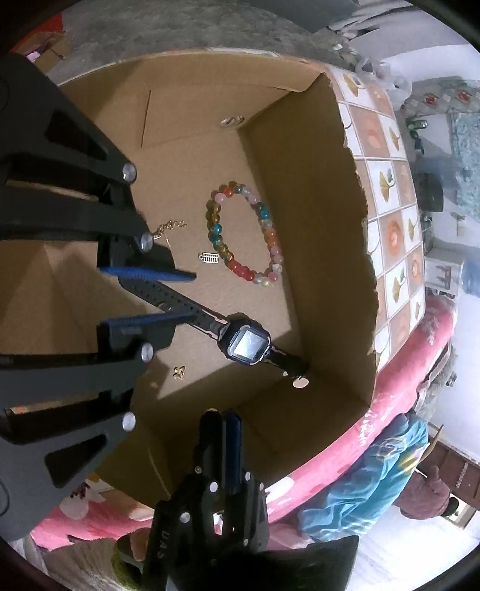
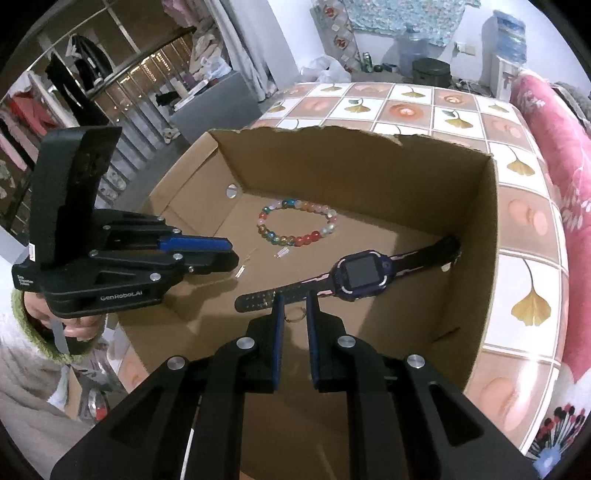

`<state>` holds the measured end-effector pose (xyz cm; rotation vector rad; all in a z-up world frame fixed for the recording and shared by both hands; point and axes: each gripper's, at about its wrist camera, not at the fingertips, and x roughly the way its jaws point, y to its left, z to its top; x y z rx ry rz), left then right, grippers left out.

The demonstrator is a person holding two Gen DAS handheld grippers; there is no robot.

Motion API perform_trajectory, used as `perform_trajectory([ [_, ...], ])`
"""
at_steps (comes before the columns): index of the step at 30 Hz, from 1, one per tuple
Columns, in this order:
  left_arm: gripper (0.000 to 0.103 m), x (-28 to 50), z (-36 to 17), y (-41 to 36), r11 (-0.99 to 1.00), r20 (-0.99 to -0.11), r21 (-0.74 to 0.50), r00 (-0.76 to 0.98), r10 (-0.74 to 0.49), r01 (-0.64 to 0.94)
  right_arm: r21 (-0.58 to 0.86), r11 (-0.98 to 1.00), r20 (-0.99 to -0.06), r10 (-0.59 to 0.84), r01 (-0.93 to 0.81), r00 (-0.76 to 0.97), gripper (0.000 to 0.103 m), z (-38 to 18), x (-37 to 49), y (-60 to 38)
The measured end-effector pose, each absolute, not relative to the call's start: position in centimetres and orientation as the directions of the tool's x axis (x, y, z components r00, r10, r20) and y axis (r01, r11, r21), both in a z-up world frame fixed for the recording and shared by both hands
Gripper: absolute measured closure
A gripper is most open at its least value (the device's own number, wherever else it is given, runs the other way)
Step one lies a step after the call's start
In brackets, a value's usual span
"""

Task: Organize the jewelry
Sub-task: 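Move both tools back over the pink bead bracelet and gold earring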

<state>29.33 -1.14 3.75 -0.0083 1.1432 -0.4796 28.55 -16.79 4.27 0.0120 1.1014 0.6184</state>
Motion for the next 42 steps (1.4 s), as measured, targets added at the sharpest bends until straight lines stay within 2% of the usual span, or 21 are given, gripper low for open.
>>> perform_trajectory([
  [9,0.082,28.7,4.2,-0.4,0.903,-0.858,-0.249,0.353,-0.373,0.349,0.321,0.839,-0.809,0.484,-0.439,0.333,0.089,5.1,28.4,-17.9],
  [13,0.078,27.3,5.4,-0.2,0.899,-0.836,-0.239,0.393,-0.382,0.367,0.324,0.843,-0.795,0.488,-0.429,0.36,0.079,6.1,27.8,-18.6],
  [17,0.076,24.4,7.9,0.3,0.89,-0.778,-0.21,0.482,-0.403,0.404,0.315,0.844,-0.763,0.497,-0.434,0.414,0.078,8.2,26.0,-19.5],
  [25,0.058,14.6,11.4,0.9,0.844,-0.629,-0.142,0.611,-0.48,0.517,0.319,0.824,-0.619,0.555,-0.468,0.556,0.075,12.3,17.9,-22.9],
  [30,0.05,9.4,10.5,1.2,0.8,-0.583,-0.194,0.589,-0.56,0.568,0.33,0.836,-0.598,0.545,-0.439,0.588,0.073,11.1,12.9,-24.9],
  [32,0.045,7.9,9.1,0.7,0.771,-0.581,-0.23,0.551,-0.598,0.594,0.332,0.849,-0.614,0.526,-0.412,0.589,0.073,9.6,11.2,-25.4],
  [36,0.044,6.9,5.3,-1.5,0.776,-0.635,-0.244,0.509,-0.581,0.582,0.368,0.867,-0.671,0.499,-0.338,0.549,0.073,5.5,8.9,-25.9],
  [39,0.044,7.1,2.0,-3.7,0.812,-0.702,-0.203,0.497,-0.51,0.547,0.392,0.878,-0.723,0.479,-0.275,0.498,0.073,2.2,7.9,-25.9],
  [42,0.044,7.4,-0.2,-5.3,0.842,-0.757,-0.126,0.498,-0.423,0.524,0.357,0.904,-0.778,0.427,-0.235,0.461,0.073,-0.4,7.3,-25.3],
])
